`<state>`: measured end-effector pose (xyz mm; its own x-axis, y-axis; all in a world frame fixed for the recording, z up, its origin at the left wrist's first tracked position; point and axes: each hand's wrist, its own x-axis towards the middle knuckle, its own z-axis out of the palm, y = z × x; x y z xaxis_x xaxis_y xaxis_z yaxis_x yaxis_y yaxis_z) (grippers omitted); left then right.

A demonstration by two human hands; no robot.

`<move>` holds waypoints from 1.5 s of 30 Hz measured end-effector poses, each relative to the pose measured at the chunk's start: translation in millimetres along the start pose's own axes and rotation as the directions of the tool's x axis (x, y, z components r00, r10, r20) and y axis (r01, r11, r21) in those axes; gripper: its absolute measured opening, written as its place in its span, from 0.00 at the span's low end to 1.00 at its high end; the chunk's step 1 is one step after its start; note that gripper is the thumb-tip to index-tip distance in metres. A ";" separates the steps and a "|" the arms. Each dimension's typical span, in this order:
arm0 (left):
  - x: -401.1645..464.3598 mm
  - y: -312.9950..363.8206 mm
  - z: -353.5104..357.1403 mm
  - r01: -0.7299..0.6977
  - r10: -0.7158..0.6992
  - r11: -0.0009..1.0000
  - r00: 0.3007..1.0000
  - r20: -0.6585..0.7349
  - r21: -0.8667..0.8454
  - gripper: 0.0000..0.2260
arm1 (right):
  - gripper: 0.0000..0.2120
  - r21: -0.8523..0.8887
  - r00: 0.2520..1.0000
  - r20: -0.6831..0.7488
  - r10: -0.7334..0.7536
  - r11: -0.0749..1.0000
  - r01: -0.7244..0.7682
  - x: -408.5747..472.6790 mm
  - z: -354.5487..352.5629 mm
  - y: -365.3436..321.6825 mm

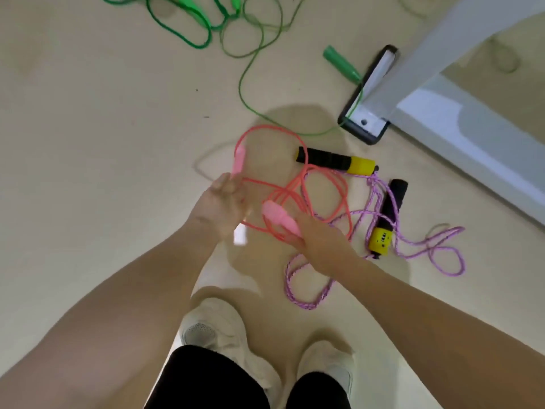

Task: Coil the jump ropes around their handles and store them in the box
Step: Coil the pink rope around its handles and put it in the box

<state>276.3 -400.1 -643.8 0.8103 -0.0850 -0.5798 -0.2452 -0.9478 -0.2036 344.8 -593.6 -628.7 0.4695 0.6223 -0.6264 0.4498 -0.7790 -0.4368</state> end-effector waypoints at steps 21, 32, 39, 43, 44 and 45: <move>-435.7 -178.1 -609.1 -0.385 -0.543 -0.657 0.838 0.053 -0.649 0.12 | 0.03 0.723 0.843 -0.538 0.026 0.528 0.445 -413.9 -515.7 -357.6; -502.9 -138.8 -666.9 -0.351 -0.368 -0.435 0.910 -0.192 -0.829 0.18 | 0.10 0.255 0.702 -0.691 -0.170 0.852 0.457 -495.0 -507.5 -405.5; -544.3 -177.4 -640.4 -0.342 -0.321 -0.326 0.917 -0.237 -0.881 0.17 | 0.25 -0.160 0.709 -0.681 -0.183 0.982 0.100 -508.9 -444.6 -457.1; -574.2 -193.3 -628.1 -0.321 -0.164 -0.376 0.946 -0.278 -0.869 0.21 | 0.26 -0.168 0.704 -0.689 -0.172 0.983 0.075 -510.7 -423.5 -484.6; -579.3 -194.3 -624.9 -0.316 -0.134 -0.343 0.948 -0.287 -0.884 0.20 | 0.26 -0.109 0.673 -0.728 -0.131 0.991 0.076 -509.6 -418.1 -490.7; -583.4 -195.7 -622.1 -0.332 -0.118 -0.290 0.943 -0.310 -0.898 0.20 | 0.25 -0.032 0.652 -0.754 -0.076 0.996 0.079 -508.2 -413.2 -498.3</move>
<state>182.7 -356.1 225.1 0.9584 -0.0641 -0.2781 0.2802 0.0278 0.9595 196.0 -489.9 174.1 0.8450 0.5230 0.1118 0.5099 -0.7247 -0.4635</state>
